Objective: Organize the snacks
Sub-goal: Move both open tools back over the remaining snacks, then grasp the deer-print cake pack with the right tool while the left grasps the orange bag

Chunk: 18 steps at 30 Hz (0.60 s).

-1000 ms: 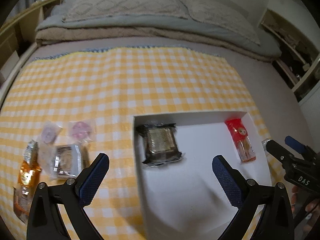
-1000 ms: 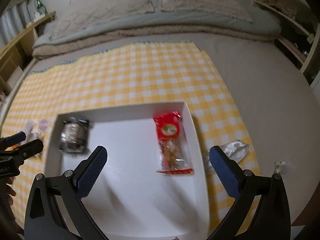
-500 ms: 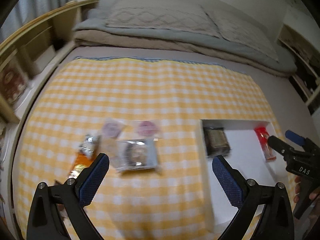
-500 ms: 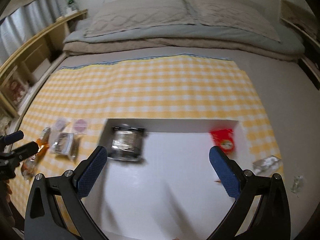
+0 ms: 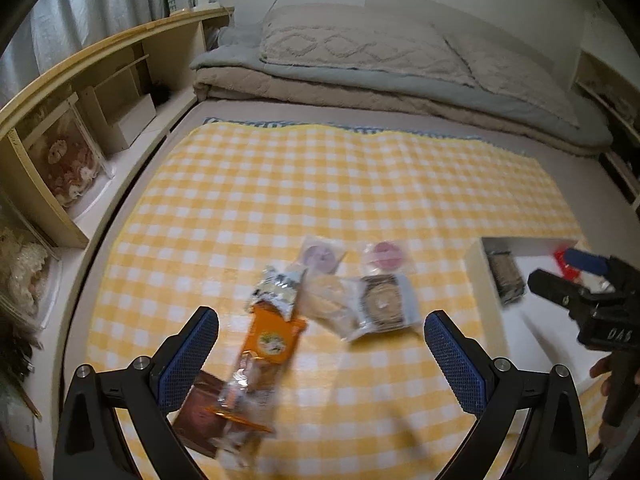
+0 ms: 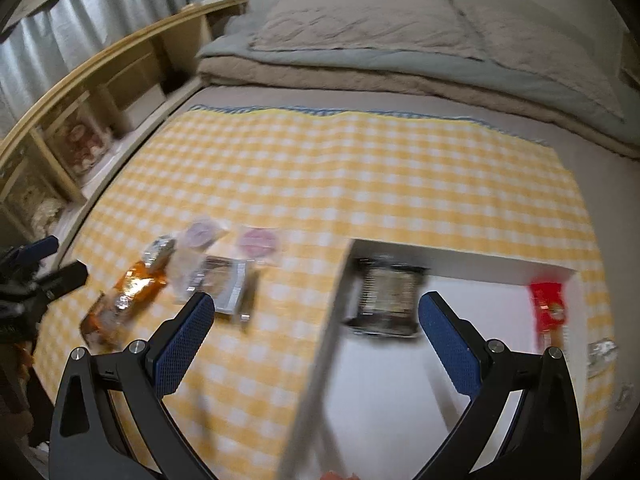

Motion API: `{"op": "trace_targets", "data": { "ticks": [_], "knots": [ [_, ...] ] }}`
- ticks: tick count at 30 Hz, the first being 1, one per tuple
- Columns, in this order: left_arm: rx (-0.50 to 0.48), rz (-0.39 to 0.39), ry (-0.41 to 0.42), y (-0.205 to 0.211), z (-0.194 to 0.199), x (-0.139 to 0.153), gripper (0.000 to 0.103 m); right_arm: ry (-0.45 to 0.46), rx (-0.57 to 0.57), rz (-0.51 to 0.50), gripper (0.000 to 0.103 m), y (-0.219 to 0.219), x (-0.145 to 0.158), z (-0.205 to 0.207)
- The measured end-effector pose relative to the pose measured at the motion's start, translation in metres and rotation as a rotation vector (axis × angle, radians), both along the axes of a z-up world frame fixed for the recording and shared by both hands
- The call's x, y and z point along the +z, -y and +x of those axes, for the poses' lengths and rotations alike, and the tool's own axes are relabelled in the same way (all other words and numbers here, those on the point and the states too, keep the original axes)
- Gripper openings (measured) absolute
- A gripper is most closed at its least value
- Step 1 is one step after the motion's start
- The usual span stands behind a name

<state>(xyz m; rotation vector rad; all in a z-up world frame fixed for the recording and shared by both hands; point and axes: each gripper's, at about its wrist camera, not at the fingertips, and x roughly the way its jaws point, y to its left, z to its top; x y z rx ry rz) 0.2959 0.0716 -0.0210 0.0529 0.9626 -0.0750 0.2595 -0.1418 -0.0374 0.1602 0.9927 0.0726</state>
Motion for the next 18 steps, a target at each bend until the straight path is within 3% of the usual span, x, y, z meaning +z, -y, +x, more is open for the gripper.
{"op": "trace_targets", "data": {
  "ticks": [6,15,18],
  "knots": [
    [0.006,0.160,-0.056,-0.008,0.015,-0.025,0.103,-0.042,-0.002,0.094,0.103,-0.036,-0.010,0.019],
    [-0.043,0.210,-0.145,-0.018,0.035,-0.058,0.103,-0.184,-0.027,0.184,0.103,-0.078,-0.056,0.058],
    [-0.096,0.217,-0.163,-0.012,0.041,-0.073,0.091,-0.237,-0.023,0.184,0.103,-0.088,-0.074,0.072]
  ]
}}
